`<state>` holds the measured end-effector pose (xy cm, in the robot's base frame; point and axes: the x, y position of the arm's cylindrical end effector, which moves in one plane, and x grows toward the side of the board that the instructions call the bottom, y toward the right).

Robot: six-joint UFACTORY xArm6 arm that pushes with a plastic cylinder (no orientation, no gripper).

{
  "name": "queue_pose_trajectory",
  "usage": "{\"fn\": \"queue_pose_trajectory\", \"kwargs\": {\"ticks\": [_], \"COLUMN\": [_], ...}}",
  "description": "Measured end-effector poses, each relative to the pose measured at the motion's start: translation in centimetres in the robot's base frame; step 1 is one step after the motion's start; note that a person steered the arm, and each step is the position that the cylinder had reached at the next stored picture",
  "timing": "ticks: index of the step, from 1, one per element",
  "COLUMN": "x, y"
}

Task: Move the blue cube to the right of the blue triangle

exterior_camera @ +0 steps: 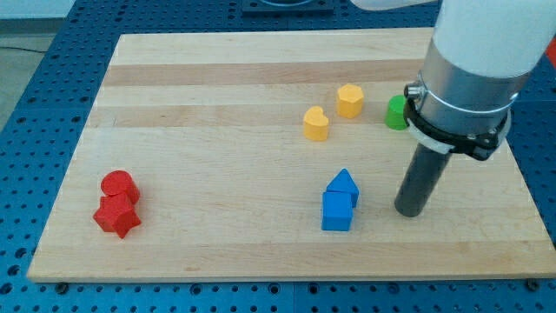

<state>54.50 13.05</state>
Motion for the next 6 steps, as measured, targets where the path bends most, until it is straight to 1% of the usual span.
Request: {"fn": "queue_pose_trajectory", "kwargs": {"ticks": [1, 2, 3, 4, 5, 6], "x": [-2.4, -3.7, -6.9, -4.1, 1.9, 5.0], "y": [-3.7, -6.1, -11.9, -15.2, -15.2, -8.8]}}
